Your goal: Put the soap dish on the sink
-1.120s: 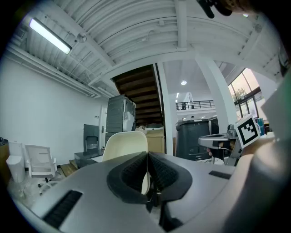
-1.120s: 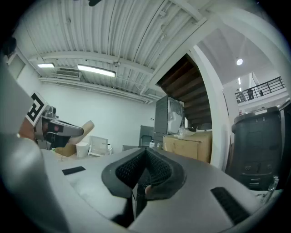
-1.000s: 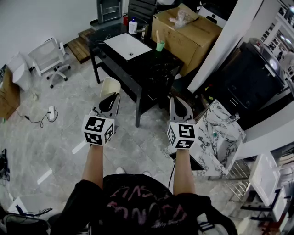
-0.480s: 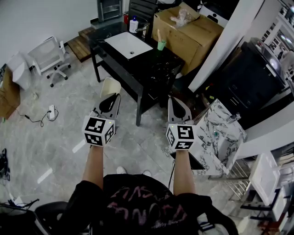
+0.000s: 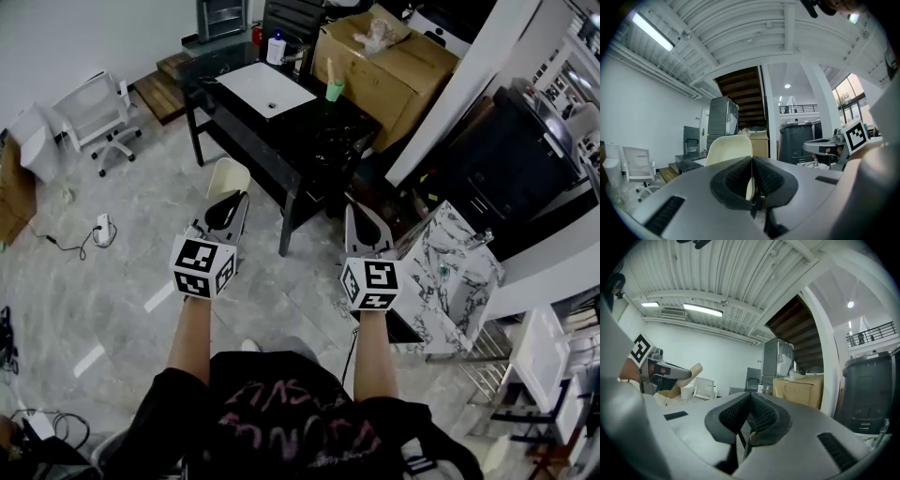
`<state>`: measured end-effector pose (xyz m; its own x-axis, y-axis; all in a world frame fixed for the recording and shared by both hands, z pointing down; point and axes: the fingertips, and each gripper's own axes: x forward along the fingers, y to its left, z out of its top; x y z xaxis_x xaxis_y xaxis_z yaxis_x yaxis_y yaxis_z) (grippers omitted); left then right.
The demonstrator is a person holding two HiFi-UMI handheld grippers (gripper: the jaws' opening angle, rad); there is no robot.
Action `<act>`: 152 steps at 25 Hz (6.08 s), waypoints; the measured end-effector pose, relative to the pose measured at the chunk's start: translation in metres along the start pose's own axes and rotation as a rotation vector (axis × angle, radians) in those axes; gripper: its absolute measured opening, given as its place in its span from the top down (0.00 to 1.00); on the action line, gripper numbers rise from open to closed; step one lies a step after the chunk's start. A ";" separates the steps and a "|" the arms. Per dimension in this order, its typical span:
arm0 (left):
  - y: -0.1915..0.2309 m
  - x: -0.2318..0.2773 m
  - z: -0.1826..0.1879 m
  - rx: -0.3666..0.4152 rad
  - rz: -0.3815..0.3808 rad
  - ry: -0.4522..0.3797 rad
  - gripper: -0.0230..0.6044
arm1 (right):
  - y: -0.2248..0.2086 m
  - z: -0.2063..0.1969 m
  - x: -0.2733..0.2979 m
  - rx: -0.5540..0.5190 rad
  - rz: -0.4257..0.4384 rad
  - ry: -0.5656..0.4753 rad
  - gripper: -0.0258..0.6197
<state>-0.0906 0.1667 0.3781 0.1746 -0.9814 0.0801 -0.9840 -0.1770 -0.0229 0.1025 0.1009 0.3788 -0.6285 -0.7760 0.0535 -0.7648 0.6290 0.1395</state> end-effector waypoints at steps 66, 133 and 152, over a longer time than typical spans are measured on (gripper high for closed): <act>0.116 0.373 -0.016 0.005 -0.118 0.107 0.93 | -0.188 -0.047 0.321 0.060 -0.084 0.065 0.94; 0.084 0.579 -0.159 0.150 -0.572 0.666 0.93 | -0.311 -0.014 0.419 0.055 -0.338 0.031 0.94; 0.067 0.561 -0.223 0.350 -0.662 0.836 0.92 | -0.319 -0.031 0.422 0.081 -0.352 0.060 0.94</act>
<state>-0.0670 -0.3793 0.6437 0.4505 -0.3512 0.8208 -0.6193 -0.7852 0.0039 0.0856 -0.4286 0.3876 -0.3169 -0.9455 0.0744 -0.9431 0.3224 0.0808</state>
